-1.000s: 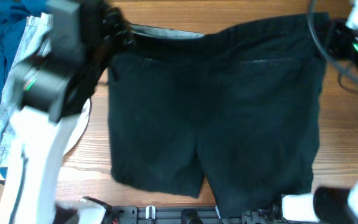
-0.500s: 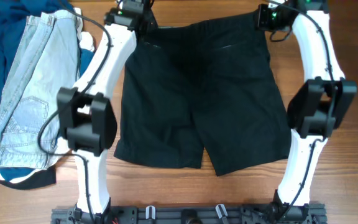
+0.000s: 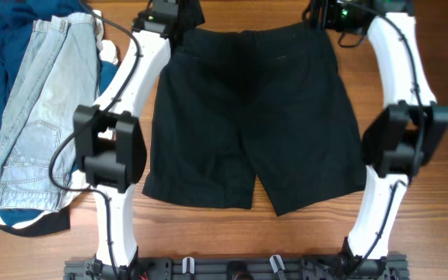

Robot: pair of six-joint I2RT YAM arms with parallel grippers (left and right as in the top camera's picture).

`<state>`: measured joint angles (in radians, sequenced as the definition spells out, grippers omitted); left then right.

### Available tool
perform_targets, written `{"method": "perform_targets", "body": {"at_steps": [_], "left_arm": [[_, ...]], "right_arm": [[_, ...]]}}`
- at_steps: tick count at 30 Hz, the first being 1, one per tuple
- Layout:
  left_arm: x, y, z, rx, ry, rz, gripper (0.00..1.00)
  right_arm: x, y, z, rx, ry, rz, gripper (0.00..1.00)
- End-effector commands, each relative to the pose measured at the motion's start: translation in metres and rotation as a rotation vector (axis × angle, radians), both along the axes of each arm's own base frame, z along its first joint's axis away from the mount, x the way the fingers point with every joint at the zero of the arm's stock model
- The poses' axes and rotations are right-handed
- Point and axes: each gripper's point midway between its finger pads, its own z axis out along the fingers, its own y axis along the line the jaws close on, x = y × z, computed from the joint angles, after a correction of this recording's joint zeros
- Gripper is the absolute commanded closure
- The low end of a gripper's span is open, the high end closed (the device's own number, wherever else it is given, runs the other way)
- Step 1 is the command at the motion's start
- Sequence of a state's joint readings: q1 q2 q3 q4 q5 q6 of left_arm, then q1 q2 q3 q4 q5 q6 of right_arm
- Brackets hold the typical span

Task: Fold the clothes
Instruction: 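Lower the black shorts flat onto the table with both grippers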

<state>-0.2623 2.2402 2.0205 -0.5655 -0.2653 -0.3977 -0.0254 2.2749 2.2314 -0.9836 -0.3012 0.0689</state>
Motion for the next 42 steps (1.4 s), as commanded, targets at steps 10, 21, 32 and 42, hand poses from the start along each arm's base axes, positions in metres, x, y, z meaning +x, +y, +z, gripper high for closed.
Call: {"method": "perform_targets", "body": {"at_steps": [10, 21, 32, 42], "left_arm": [[-0.094, 0.069, 0.038, 0.076, 0.278, 0.074, 0.00], [-0.094, 0.098, 0.036, 0.069, 0.288, 0.129, 0.00], [-0.094, 0.045, 0.024, 0.104, 0.304, 0.008, 0.00], [-0.054, -0.009, -0.027, 0.165, 0.258, -0.194, 0.00]], "right_arm": [[-0.143, 0.034, -0.012, -0.080, 0.464, -0.027, 0.00], [-0.175, 0.029, -0.135, -0.239, 0.560, -0.144, 0.00], [-0.198, -0.045, -0.176, -0.156, 0.635, -0.321, 0.00], [-0.183, -0.136, -0.177, -0.109, 0.526, -0.453, 0.00]]}}
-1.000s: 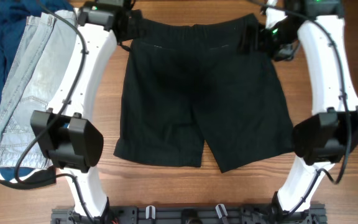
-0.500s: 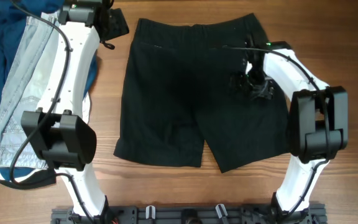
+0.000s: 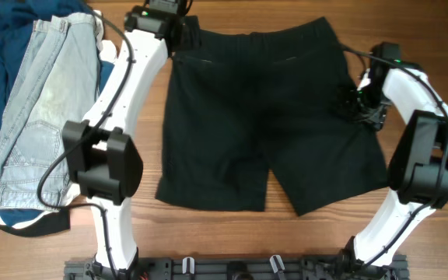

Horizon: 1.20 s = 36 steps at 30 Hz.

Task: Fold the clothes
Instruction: 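Lower the black shorts flat onto the table with both grippers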

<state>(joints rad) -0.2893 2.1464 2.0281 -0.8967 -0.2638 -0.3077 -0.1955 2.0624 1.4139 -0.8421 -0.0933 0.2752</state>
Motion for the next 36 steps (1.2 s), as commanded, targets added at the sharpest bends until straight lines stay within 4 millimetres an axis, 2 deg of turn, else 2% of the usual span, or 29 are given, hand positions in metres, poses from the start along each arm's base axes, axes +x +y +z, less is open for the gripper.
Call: {"method": "perform_targets", "body": {"at_steps": [1, 5, 7, 11, 14, 17, 21, 28, 31, 36], "left_arm": [[0.017, -0.014, -0.039, 0.026, 0.028, -0.107, 0.00], [0.042, -0.024, -0.064, 0.014, -0.019, -0.146, 0.00], [0.053, -0.035, -0.070, -0.007, -0.054, -0.205, 0.00], [0.068, -0.063, -0.073, -0.083, -0.117, -0.335, 0.00], [0.070, -0.068, -0.079, -0.108, -0.118, -0.361, 0.01], [0.066, -0.076, -0.099, -0.191, -0.073, -0.409, 0.03], [0.064, -0.080, -0.121, -0.228, -0.040, -0.420, 0.05], [0.070, -0.070, -0.145, -0.247, -0.026, -0.361, 0.04], [0.074, -0.070, -0.147, -0.248, -0.040, -0.362, 0.05], [0.074, -0.072, -0.170, -0.307, -0.017, -0.280, 0.12]], "right_arm": [[-0.010, -0.045, -0.018, -0.030, 0.003, -0.029, 0.00], [0.004, -0.051, -0.009, 0.041, -0.081, -0.006, 0.00], [0.014, -0.044, 0.002, 0.082, -0.116, 0.027, 0.00], [0.031, -0.017, 0.042, 0.131, -0.155, 0.142, 0.00], [0.040, 0.002, 0.073, 0.109, -0.188, 0.195, 0.00], [0.048, 0.023, 0.109, 0.087, -0.259, 0.250, 0.00], [0.048, 0.040, 0.141, 0.070, -0.331, 0.291, 0.00], [0.042, 0.053, 0.165, 0.065, -0.369, 0.316, 0.00], [0.042, 0.053, 0.166, 0.066, -0.371, 0.310, 0.00], [0.042, 0.053, 0.166, 0.069, -0.369, 0.300, 0.00]]}}
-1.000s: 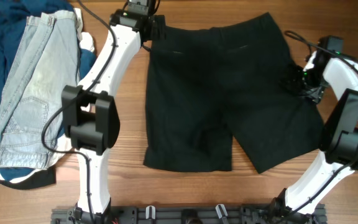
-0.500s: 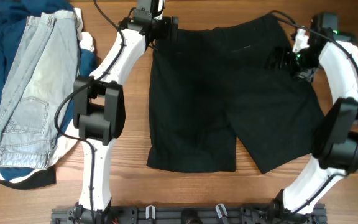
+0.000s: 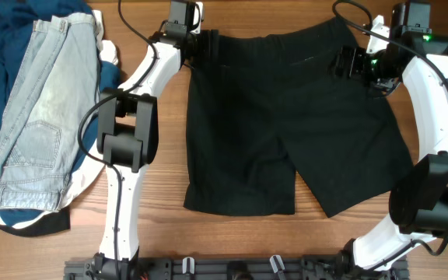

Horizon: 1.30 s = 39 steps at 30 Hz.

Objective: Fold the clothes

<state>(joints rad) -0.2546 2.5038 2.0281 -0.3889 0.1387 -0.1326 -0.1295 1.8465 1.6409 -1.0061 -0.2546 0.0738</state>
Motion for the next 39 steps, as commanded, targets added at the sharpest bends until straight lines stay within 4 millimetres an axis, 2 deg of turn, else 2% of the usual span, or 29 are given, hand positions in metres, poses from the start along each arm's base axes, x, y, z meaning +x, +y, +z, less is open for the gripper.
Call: {"method": "perform_targets", "body": {"at_steps": [1, 3, 5, 6, 7, 10, 14, 21, 24, 26, 27, 28, 29, 30, 31, 33, 35, 37, 39], "left_arm": [[-0.007, -0.003, -0.045, -0.048, 0.094, 0.056, 0.18], [-0.011, -0.005, -0.050, -0.042, 0.106, 0.052, 0.25], [-0.011, -0.005, -0.051, -0.037, 0.110, 0.059, 0.36], [-0.010, -0.001, -0.051, -0.030, 0.110, 0.098, 0.57], [-0.008, 0.005, -0.052, -0.027, 0.111, 0.155, 0.71], [-0.009, 0.012, -0.054, -0.023, 0.128, 0.199, 0.95], [-0.011, 0.050, -0.047, 0.103, 0.128, 0.310, 0.96], [-0.028, 0.136, 0.004, 0.233, 0.160, 0.515, 0.96], [-0.056, 0.179, 0.017, 0.265, 0.258, 0.613, 0.96], [-0.091, 0.207, 0.016, 0.296, 0.396, 0.673, 0.96], [-0.115, 0.221, 0.013, 0.321, 0.494, 0.702, 0.96], [-0.135, 0.229, 0.011, 0.341, 0.572, 0.712, 0.92], [-0.149, 0.235, 0.009, 0.359, 0.630, 0.717, 0.74], [-0.164, 0.241, 0.009, 0.377, 0.689, 0.719, 0.44], [-0.176, 0.244, 0.010, 0.391, 0.737, 0.719, 0.30], [-0.188, 0.247, 0.012, 0.407, 0.784, 0.716, 0.10], [-0.194, 0.248, 0.013, 0.416, 0.811, 0.713, 0.00], [-0.199, 0.249, 0.016, 0.425, 0.825, 0.712, 0.00], [-0.199, 0.249, 0.025, 0.419, 0.811, 0.715, 0.00]], "right_arm": [[0.003, 0.004, 0.016, 0.012, -0.041, 0.006, 0.00], [0.003, 0.004, 0.016, 0.012, -0.041, 0.006, 0.00], [0.003, 0.004, 0.016, 0.012, -0.041, 0.006, 0.00], [0.003, 0.004, 0.016, 0.014, -0.041, 0.003, 0.00], [0.003, 0.005, 0.016, 0.017, -0.039, -0.002, 0.00], [0.002, 0.006, 0.016, 0.017, -0.038, -0.001, 0.00], [0.003, 0.007, 0.016, 0.020, -0.039, 0.002, 0.00], [0.003, 0.009, 0.017, 0.034, -0.041, 0.008, 0.00], [0.003, 0.009, 0.017, 0.034, -0.040, 0.007, 0.00], [0.003, 0.009, 0.017, 0.041, -0.037, -0.008, 0.00], [0.003, 0.009, 0.016, 0.041, -0.037, -0.009, 0.00], [0.004, 0.009, 0.016, 0.041, -0.036, -0.009, 0.00], [0.004, 0.009, 0.015, 0.041, -0.035, -0.009, 0.00], [0.004, 0.009, 0.015, 0.041, -0.033, -0.009, 0.00], [0.003, 0.009, 0.014, 0.042, -0.031, -0.013, 0.01], [0.002, 0.007, 0.012, 0.041, -0.017, -0.040, 0.00], [-0.002, 0.001, 0.006, 0.018, 0.009, -0.085, 0.00], [-0.007, -0.006, -0.004, -0.006, 0.044, -0.136, 0.00], [-0.014, -0.002, -0.019, 0.011, 0.089, -0.140, 0.01]]}}
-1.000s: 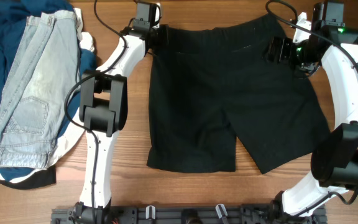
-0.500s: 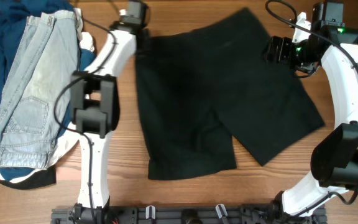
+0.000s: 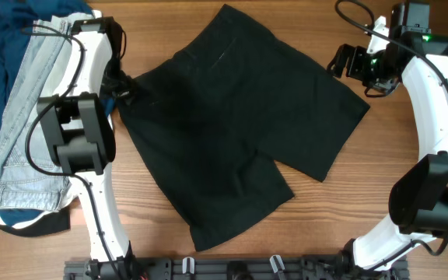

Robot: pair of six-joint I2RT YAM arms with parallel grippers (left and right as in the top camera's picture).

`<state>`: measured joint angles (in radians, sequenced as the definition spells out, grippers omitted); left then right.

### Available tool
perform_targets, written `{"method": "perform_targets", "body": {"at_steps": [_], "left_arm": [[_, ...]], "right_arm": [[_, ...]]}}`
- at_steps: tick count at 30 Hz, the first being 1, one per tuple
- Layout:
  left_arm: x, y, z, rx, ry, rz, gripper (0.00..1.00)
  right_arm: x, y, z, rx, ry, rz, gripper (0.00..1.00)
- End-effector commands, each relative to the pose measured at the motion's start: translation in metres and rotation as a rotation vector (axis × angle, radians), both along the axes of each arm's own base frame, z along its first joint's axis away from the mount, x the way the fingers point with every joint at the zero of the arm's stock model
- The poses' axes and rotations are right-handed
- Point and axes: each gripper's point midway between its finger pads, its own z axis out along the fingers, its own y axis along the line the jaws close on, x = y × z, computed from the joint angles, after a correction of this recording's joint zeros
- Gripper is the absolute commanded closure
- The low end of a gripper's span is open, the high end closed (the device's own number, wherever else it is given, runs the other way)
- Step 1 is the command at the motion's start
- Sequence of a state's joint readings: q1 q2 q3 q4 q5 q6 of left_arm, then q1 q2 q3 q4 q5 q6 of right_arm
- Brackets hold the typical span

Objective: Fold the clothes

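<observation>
A pair of black shorts [image 3: 232, 132] lies flat and slanted across the middle of the table. Its waistband runs from the left side up to the top middle, and its legs point down and to the right. My left gripper [image 3: 120, 87] is at the waistband's left corner and looks shut on the fabric there. At the far right, my right gripper [image 3: 341, 62] stands open over bare wood, a little above and to the right of the shorts and not touching them.
A pile of clothes lies at the left edge: light denim jeans [image 3: 29, 117] on a dark blue garment [image 3: 2, 31], with white and black cloth beneath. The arms' mounting rail [image 3: 232, 268] runs along the front edge.
The shorts have swung from square to slanted, the left waist corner now lower and further left with my left gripper. My right gripper stays in place, now clear of the cloth and open.
First, both grippers were at the waistband corners at the table's far edge, with the shorts hanging square. Then the shorts had shifted right, with the right gripper at their side. Then both grippers were at the waist again. Now only the left holds it and the shorts lie rotated.
</observation>
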<state>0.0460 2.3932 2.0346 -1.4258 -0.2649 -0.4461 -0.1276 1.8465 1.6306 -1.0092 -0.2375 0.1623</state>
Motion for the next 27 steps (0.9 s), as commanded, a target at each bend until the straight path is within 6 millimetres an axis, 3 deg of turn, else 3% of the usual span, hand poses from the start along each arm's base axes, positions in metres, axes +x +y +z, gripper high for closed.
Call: {"method": "perform_targets", "body": {"at_steps": [1, 10, 14, 17, 23, 27], "left_arm": [[0.001, 0.002, 0.028, 0.021, -0.058, 0.007, 0.00], [0.034, -0.006, 0.153, 0.000, -0.506, 0.030, 0.00], [0.044, -0.018, 0.199, -0.072, -0.680, 0.019, 0.00], [0.045, -0.020, 0.213, -0.078, -0.728, 0.015, 0.00], [0.045, -0.024, 0.211, -0.095, -0.721, 0.010, 0.00], [0.046, -0.034, 0.211, -0.105, -0.718, -0.018, 0.00]], "right_arm": [[-0.014, 0.005, -0.021, 0.013, 0.073, -0.037, 0.03], [-0.071, 0.087, -0.077, 0.028, 0.264, 0.188, 0.06], [-0.095, 0.094, -0.101, -0.119, 0.335, 0.177, 0.06], [-0.105, 0.089, -0.111, -0.230, 0.355, 0.152, 0.06], [-0.121, 0.089, -0.143, -0.276, 0.380, 0.136, 0.07], [-0.115, 0.087, -0.159, -0.294, 0.384, 0.129, 0.07]]}}
